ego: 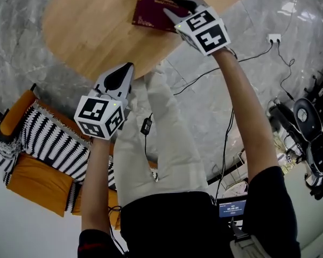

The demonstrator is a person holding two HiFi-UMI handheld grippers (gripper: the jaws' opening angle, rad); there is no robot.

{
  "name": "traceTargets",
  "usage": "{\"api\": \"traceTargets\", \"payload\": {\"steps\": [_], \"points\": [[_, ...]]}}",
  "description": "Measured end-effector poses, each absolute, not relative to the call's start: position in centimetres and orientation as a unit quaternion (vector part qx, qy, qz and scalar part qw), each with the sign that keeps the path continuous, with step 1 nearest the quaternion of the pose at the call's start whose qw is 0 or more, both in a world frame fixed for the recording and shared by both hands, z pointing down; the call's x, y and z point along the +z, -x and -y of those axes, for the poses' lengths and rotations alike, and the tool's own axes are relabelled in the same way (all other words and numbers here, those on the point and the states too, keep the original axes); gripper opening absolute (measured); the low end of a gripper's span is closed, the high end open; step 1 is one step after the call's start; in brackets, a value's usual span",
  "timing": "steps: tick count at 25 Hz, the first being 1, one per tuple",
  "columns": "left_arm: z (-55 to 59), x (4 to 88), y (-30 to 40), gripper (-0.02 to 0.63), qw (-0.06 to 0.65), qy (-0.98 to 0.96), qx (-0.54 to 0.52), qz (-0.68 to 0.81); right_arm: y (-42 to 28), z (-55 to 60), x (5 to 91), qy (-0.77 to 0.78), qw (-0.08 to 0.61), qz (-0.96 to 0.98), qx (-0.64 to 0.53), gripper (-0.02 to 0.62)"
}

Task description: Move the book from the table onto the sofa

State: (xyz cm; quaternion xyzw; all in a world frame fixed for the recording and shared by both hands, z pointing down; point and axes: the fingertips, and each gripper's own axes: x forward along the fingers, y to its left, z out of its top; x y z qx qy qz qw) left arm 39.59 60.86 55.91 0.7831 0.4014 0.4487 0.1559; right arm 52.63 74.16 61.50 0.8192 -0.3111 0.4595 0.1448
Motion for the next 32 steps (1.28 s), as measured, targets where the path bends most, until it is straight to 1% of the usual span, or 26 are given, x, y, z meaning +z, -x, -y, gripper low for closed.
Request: {"api": "traceTargets", "payload": {"steps": [2,6,9,20,23,32], "points": [[-60.8,56.3,-39.5,0.017,0.157,-0.783,0.450,-0.400,-53.7,-74.3,62.0,-0.816,0.155,0.312,0.461,0.138],[-60.2,56.9,-39.5,0.017,0.163,-0.783,0.452,-0.395,-54.4,-73.7,63.3,-0.805,0.162,0.321,0.472,0.187],[-60.0,57.2,-39.3,0.017,0.165,-0.781,0.455,-0.394,-54.2,-73.2,64.2,-0.799,0.158,0.322,0.483,0.204],[-60.3,57.3,-39.6,0.017,0.161,-0.784,0.450,-0.396,-53.2,-73.2,65.5,-0.793,0.151,0.318,0.498,0.207],[-60.2,57.4,-39.6,0.017,0.168,-0.784,0.450,-0.393,-53.0,-73.2,65.5,-0.795,0.149,0.312,0.497,0.195],[-59.2,57.6,-39.1,0.017,0.169,-0.786,0.453,-0.385,-51.0,-72.5,65.4,-0.801,0.124,0.311,0.497,0.190]]}}
